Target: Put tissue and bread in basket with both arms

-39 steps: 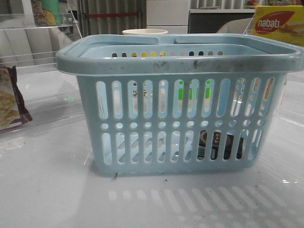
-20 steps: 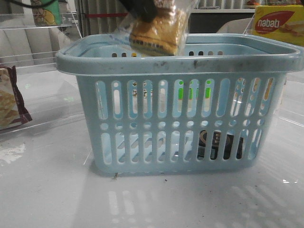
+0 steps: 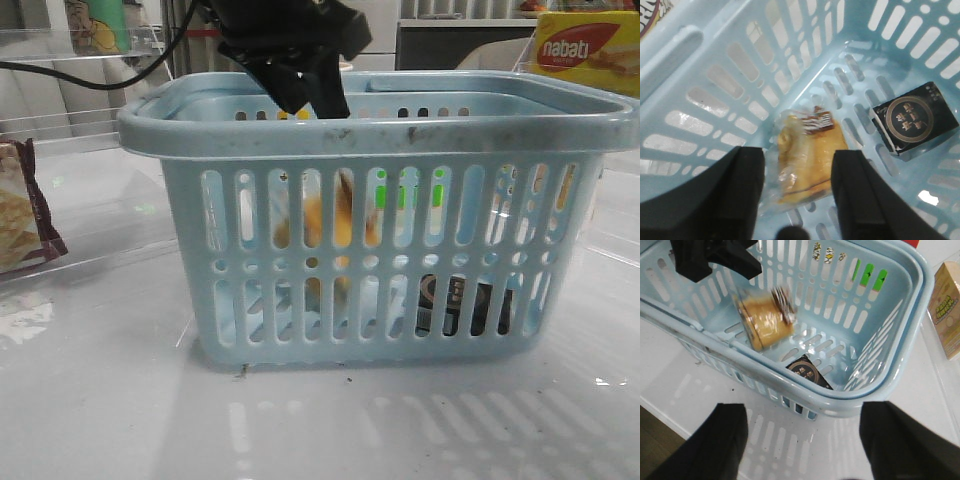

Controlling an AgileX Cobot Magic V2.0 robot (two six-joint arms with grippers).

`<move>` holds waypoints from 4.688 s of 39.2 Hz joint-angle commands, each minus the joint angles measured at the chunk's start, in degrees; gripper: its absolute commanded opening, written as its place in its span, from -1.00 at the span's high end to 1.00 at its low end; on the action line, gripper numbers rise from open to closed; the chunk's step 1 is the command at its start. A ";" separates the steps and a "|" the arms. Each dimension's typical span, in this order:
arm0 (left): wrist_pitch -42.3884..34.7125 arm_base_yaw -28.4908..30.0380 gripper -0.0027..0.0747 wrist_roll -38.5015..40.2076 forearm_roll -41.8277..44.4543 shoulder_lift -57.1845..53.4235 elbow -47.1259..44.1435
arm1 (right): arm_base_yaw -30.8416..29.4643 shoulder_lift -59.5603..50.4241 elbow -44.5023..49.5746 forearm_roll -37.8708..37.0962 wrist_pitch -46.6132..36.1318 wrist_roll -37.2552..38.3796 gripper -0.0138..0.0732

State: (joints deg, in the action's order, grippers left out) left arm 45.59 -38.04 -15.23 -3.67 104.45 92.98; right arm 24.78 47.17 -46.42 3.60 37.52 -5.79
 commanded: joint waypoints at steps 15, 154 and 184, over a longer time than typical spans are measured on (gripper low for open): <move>-1.90 -0.65 -0.16 0.12 -2.52 -21.42 -5.17 | 0.03 -0.29 -1.57 -0.14 -4.41 -0.69 -0.63; -30.82 28.40 0.67 9.09 1.45 -88.68 -73.20 | 0.03 -8.45 -1.36 -0.55 11.45 1.88 0.55; -46.67 34.97 0.67 9.09 1.45 -105.87 -93.35 | 0.03 -8.45 -1.36 -0.55 11.78 1.88 0.55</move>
State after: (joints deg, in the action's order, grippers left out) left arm 4.31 -3.66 -6.21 -2.18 -0.36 -0.48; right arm 24.78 38.72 -46.29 3.35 52.58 -3.81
